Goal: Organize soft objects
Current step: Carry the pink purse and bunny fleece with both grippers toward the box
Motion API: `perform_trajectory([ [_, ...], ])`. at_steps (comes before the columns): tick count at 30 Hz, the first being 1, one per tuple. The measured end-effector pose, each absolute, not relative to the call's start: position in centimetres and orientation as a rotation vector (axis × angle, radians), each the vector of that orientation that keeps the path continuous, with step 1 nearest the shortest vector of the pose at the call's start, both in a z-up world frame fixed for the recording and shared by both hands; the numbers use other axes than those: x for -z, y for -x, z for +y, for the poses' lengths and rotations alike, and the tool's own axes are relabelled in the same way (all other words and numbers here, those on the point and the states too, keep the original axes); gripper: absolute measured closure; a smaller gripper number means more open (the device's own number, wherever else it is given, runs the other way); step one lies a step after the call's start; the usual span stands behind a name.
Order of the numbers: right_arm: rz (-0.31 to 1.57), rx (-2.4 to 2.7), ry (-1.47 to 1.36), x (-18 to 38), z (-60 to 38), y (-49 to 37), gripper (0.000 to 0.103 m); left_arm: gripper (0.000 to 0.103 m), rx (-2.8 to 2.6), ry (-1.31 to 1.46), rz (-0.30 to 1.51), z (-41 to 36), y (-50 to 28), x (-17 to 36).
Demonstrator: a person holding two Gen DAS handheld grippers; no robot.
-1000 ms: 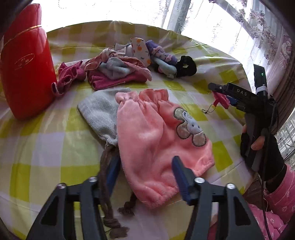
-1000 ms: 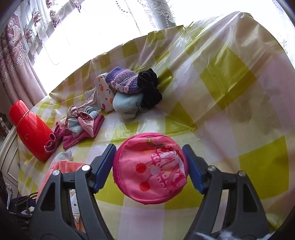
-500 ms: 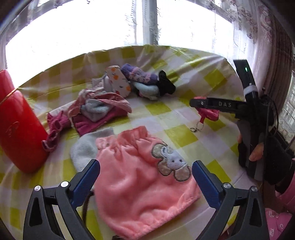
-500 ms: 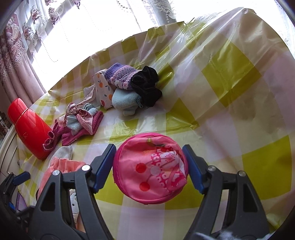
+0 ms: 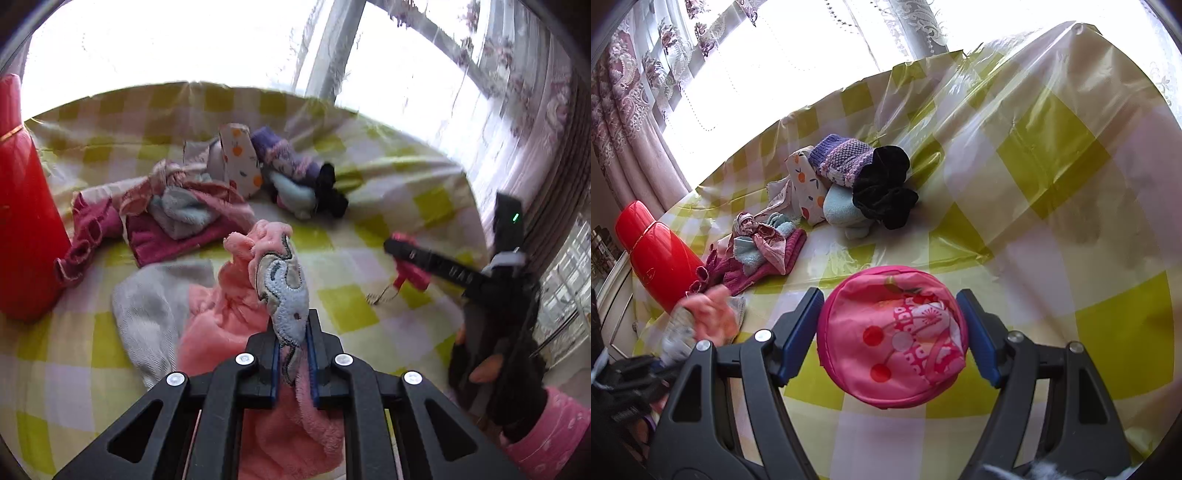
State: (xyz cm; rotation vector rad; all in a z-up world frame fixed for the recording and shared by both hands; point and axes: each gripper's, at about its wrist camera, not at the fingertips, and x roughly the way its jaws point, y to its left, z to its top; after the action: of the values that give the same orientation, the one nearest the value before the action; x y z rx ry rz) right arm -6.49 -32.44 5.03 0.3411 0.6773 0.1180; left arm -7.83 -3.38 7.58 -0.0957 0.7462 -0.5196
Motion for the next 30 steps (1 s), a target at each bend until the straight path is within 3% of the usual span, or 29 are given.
perform_trajectory([
  [6, 0.589, -0.136, -0.342, -6.4, -32.4, 8.4, 0.027, 0.090, 0.521, 0.196, 0.618, -0.2, 9.8, -12.5],
  [15, 0.627, -0.165, -0.546, -6.3, -33.4, 11.2, 0.027, 0.090, 0.485, 0.227, 0.654, 2.2, 12.1, -11.5],
  [30, 0.542, -0.303, -0.339, -13.4, -26.0, 15.0, 0.027, 0.089, 0.427, 0.111, 0.636, 3.1, 14.6, -12.6],
])
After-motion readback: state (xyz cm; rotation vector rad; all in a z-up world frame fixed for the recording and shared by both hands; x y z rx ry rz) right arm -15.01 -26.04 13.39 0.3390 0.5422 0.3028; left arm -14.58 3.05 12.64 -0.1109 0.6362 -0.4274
